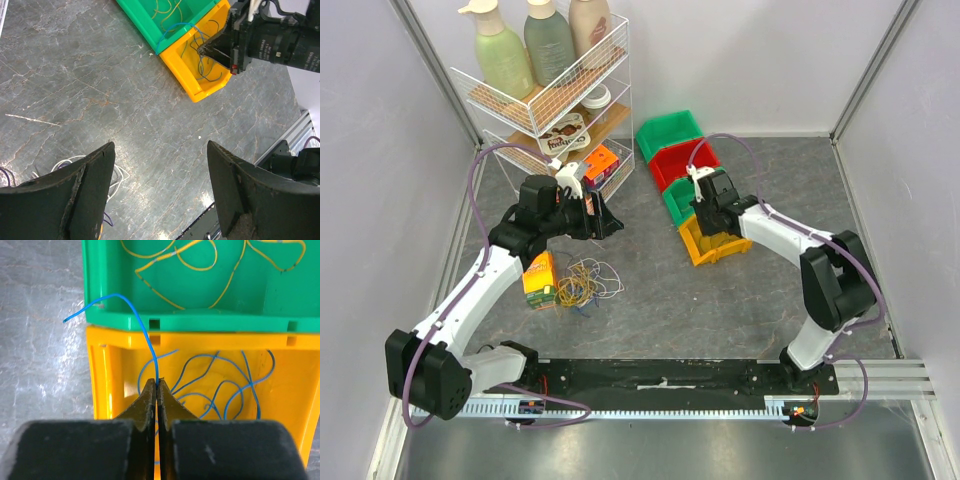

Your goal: Untangle the cables

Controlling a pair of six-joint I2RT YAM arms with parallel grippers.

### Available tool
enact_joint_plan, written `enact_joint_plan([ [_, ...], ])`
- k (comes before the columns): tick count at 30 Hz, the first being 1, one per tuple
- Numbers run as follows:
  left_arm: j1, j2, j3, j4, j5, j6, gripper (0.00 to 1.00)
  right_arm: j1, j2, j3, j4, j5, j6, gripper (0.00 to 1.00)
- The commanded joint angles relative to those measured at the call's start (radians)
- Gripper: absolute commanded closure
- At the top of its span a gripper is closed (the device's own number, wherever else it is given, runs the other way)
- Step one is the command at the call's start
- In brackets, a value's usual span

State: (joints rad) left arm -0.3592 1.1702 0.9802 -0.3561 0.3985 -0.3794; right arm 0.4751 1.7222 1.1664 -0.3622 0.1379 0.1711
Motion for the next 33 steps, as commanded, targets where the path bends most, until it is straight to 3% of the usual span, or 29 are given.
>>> enact_joint_plan([
  [1, 0.005, -0.004, -0.002, 0.04, 0.013, -0.016, 0.2, 0.002, -0.137, -0.048, -0.02, -0.037, 0.022, 1.0],
  [12, 0.005, 0.002, -0.002, 0.042, 0.016, -0.018, 0.2, 0.0, -0.266, -0.076, -0.247, 0.031, 0.013, 1.0],
  [19, 0.006, 0.003, -0.002, 0.042, 0.025, -0.021, 0.2, -0.001, -0.193, -0.013, -0.328, 0.245, 0.056, 1.0],
  [31, 0.003, 0.005, -0.002, 0.034, 0.017, -0.018, 0.2, -0.033, 0.036, 0.191, -0.308, 0.291, 0.085, 1.0],
  [33, 0.0, 0.006, -0.003, 0.029, 0.011, -0.019, 0.2, -0.033, 0.037, 0.2, -0.314, 0.293, 0.074, 0.96],
])
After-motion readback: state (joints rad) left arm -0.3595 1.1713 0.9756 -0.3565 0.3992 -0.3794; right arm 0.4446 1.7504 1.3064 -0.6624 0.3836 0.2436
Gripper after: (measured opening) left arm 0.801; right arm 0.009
